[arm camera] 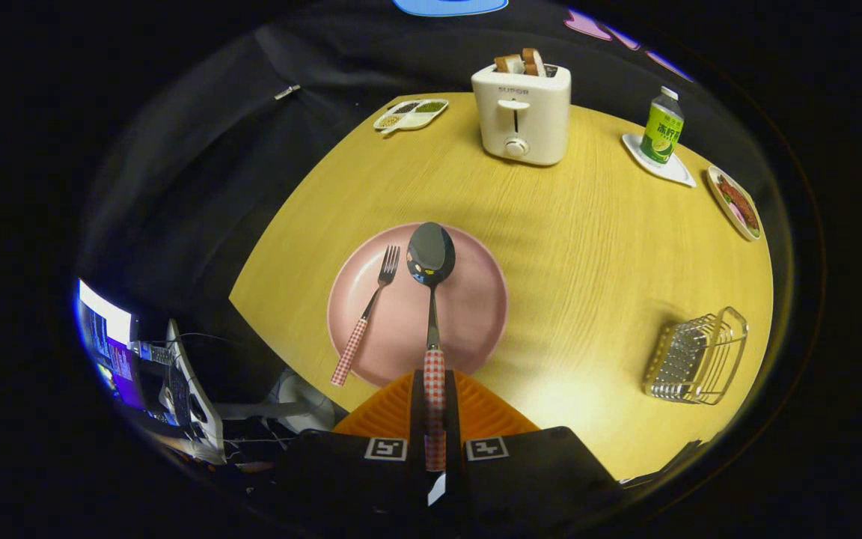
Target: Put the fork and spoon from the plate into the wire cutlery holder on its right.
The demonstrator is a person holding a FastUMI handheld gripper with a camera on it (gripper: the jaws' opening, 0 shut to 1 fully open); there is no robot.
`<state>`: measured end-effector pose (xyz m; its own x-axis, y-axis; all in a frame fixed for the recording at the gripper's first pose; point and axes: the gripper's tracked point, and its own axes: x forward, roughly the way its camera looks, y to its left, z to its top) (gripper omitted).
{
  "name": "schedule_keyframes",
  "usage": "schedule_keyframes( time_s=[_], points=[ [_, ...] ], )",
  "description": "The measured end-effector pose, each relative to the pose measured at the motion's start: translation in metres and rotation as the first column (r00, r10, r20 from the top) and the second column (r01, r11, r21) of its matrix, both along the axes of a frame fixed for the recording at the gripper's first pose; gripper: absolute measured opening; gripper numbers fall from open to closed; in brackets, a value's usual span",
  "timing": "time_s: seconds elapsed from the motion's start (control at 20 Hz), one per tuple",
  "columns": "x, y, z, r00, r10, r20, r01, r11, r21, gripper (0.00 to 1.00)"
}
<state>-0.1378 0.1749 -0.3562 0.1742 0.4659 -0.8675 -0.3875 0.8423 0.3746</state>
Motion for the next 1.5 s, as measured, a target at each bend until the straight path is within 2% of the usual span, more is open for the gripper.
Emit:
schedule_keyframes(
  time_s=[0.1,0.25,0.45,0.6,0.75,1.0,1.3,1.5],
  points=[
    [0.005,-0.035,0.014,1.000,-0.008,0.019,0.008,1.000,-0.019,0.14],
    [0.013,-0.089,0.030,0.998,-0.060,0.023,0.061,0.998,-0.033,0.14],
    [0.014,-0.172,0.037,0.995,-0.096,-0.004,0.095,0.988,-0.122,0.14],
    [0.004,-0.223,0.031,0.994,-0.079,-0.080,0.061,0.977,-0.203,0.14],
    [-0.013,-0.255,0.022,0.974,-0.043,-0.224,-0.017,0.965,-0.262,0.14],
    [-0.010,-0.274,-0.003,0.913,-0.020,-0.408,-0.121,0.941,-0.316,0.14],
    [0.010,-0.263,-0.029,0.855,-0.021,-0.518,-0.183,0.923,-0.339,0.14],
    [0.023,-0.254,-0.044,0.855,-0.027,-0.518,-0.182,0.920,-0.348,0.14]
  ],
)
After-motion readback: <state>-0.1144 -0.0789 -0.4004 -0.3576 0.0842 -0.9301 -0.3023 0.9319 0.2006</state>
